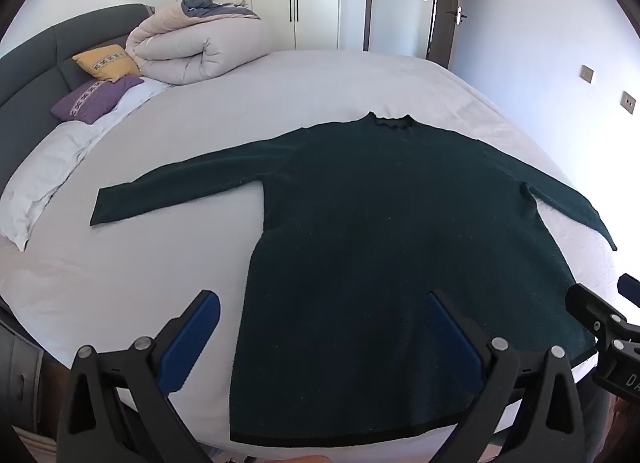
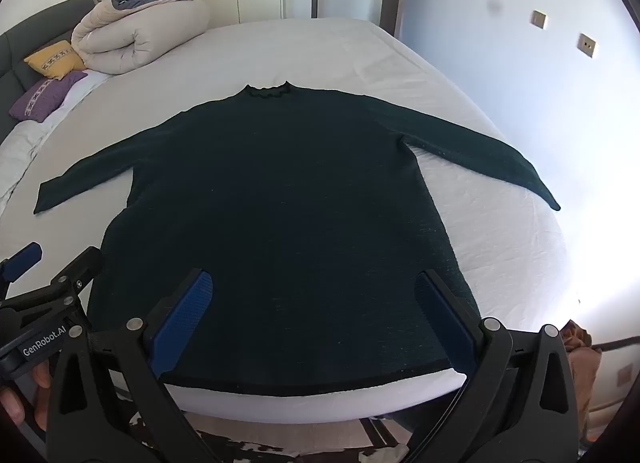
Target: Fold small clothes
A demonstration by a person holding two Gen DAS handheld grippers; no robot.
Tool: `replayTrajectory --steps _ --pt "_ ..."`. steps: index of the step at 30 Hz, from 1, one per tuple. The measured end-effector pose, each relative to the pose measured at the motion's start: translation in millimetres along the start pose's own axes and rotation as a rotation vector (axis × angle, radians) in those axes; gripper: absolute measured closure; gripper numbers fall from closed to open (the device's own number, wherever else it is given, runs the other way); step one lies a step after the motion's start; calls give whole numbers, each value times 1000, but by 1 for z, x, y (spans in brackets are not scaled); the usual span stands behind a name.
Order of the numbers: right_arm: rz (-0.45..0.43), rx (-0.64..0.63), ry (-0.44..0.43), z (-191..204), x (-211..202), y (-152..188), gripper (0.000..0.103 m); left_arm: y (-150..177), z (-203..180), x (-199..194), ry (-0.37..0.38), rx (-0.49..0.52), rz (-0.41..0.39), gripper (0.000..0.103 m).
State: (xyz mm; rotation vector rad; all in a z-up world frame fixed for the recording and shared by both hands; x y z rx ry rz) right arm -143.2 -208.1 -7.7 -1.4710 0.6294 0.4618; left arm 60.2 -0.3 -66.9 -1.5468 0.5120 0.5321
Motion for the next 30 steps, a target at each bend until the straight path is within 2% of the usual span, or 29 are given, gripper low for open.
replayTrajectory --steps 10,14,30 --pt "15 19 -24 -23 2 2 0 3 6 0 -15 10 4 0" --pt "11 -21 13 -2 2 -1 0 7 6 3 -16 8 6 0" --pt "10 -25 18 3 0 2 0 6 8 2 -17 7 7 0"
Point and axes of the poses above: each gripper's, at about its wrist camera, not at the fingertips, and x roughly the way its jaws point, z to its left, y to its underside, the point moved 9 cm from there along x, roughly the way its jaws point, and after that the axes turned 10 degrees about -z, right-handed, at the moved point
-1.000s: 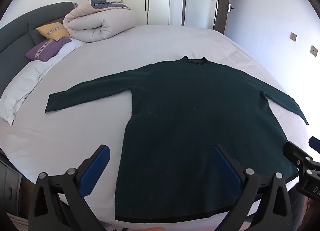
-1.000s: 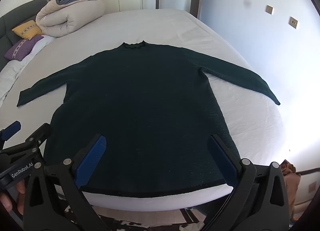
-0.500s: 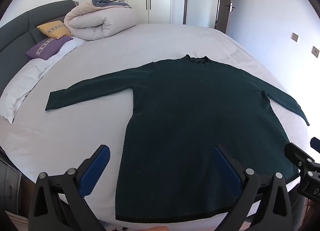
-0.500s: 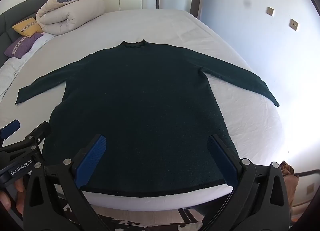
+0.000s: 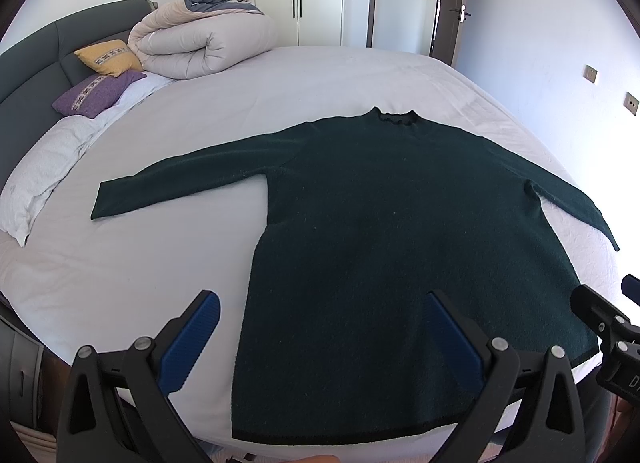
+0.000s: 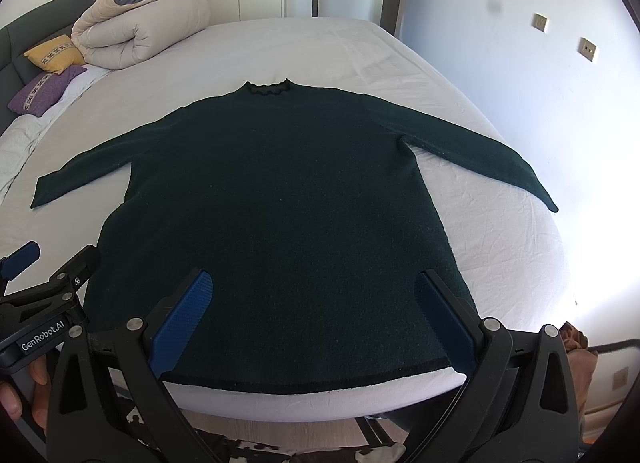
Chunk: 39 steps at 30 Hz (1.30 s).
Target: Fold small clothes
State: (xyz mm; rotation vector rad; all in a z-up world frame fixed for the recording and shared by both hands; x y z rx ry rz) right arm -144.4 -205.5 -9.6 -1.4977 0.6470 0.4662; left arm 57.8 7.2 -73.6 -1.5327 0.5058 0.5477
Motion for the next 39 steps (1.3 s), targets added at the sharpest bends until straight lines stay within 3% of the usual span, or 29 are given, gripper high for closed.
replayTrajectory --steps 39 --pt "4 4 19 -7 -4 4 0 -4 -4 -1 7 -23 1 0"
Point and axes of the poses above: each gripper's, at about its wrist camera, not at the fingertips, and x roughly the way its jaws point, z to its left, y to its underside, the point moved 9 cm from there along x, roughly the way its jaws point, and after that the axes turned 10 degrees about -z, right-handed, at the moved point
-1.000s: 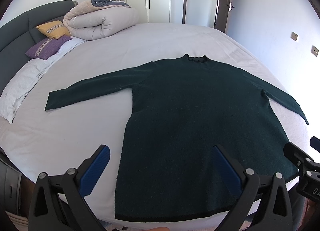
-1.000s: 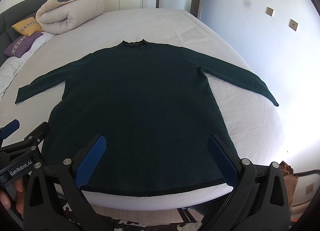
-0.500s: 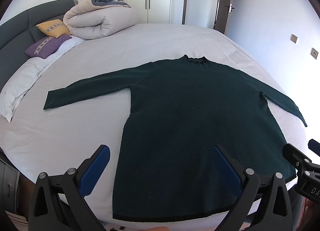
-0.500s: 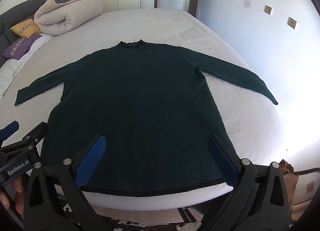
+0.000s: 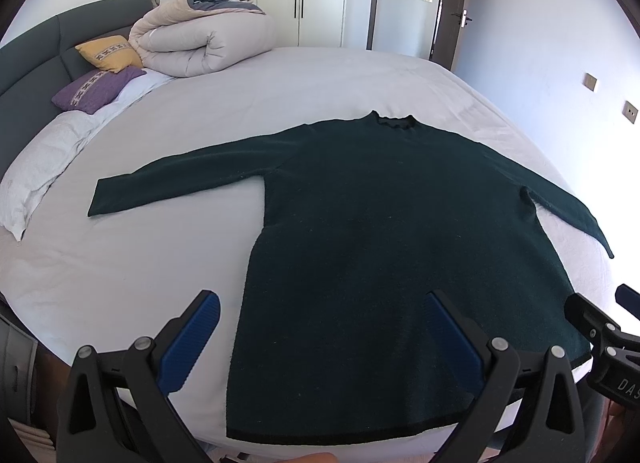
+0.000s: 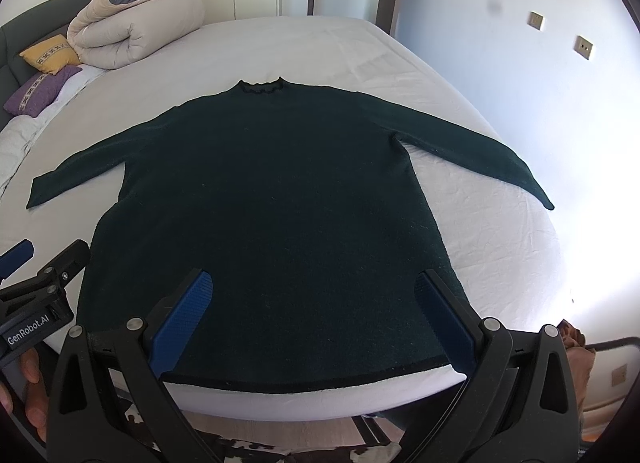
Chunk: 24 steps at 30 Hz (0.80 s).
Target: Fold small clothes
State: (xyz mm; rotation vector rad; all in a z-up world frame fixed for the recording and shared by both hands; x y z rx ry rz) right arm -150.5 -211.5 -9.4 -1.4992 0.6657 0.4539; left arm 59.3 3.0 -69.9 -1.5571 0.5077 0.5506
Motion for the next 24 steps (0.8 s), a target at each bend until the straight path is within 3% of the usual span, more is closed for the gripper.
replayTrajectory --steps 24 --pt "7 -4 9 -2 8 0 0 -1 8 2 7 -14 2 0"
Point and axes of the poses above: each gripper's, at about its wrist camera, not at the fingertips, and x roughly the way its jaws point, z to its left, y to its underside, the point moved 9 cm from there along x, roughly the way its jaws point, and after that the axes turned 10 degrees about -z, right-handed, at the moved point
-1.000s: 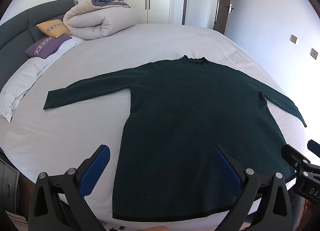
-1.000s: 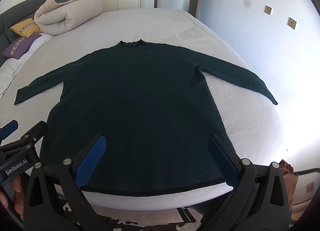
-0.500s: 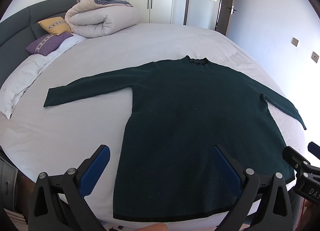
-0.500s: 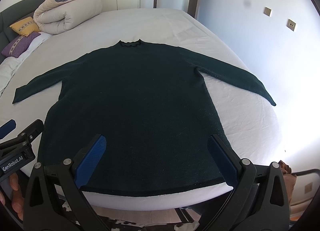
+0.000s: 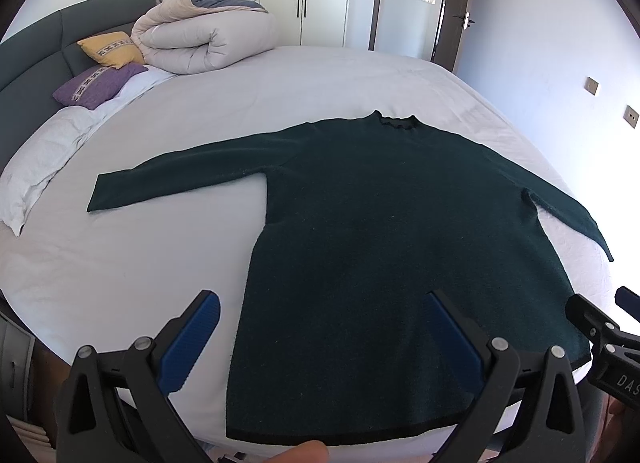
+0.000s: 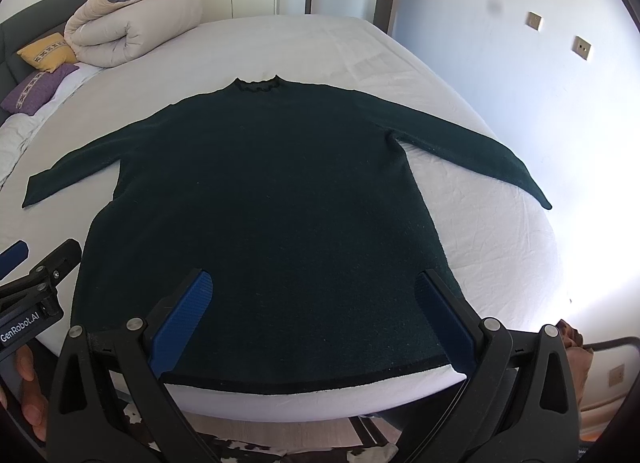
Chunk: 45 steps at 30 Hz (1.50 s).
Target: Fold small clothes
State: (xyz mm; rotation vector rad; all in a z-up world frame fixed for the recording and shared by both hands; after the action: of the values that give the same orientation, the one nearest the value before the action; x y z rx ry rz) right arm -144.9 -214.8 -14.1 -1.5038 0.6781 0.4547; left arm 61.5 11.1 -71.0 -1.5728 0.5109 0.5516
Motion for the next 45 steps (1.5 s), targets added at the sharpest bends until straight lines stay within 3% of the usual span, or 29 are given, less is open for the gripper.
replayTrajectory --steps 4,8,15,20,23,26,29,31,33,35,37,42,45 --pt "2 2 -3 1 3 0 0 1 2 0 13 -23 -6 0" --pt "3 3 -5 1 4 0 0 2 4 5 79 -86 25 0" --pt "-6 45 -36 -5 11 -1 0 -4 1 11 159 -179 -38 0" --pt "-78 153 -127 -31 9 -14 0 7 -1 28 142 -178 75 0" --pt "-131 306 -166 -86 19 -27 0 2 4 32 153 -219 45 0" --pt "-147 563 -188 -169 46 -31 0 -1 -5 46 210 -231 76 0" --pt "-154 880 -216 -260 86 -24 1 -8 -15 56 264 -252 77 0" --pt "-143 1061 -157 -320 117 -10 7 -16 -26 63 310 -264 62 0" --pt "-131 1188 -138 -361 145 1 10 -23 -37 71 336 -263 57 0" --pt "-107 1295 -174 -387 177 10 14 -30 -49 82 370 -262 52 2" --pt "-82 1371 -191 -408 206 15 31 -36 -60 95 379 -242 57 4" --pt "-122 1353 -181 -440 242 -19 36 -47 -85 118 404 -198 77 8" --pt "-131 1434 -179 -452 262 -23 44 -53 -97 126 423 -177 76 8"
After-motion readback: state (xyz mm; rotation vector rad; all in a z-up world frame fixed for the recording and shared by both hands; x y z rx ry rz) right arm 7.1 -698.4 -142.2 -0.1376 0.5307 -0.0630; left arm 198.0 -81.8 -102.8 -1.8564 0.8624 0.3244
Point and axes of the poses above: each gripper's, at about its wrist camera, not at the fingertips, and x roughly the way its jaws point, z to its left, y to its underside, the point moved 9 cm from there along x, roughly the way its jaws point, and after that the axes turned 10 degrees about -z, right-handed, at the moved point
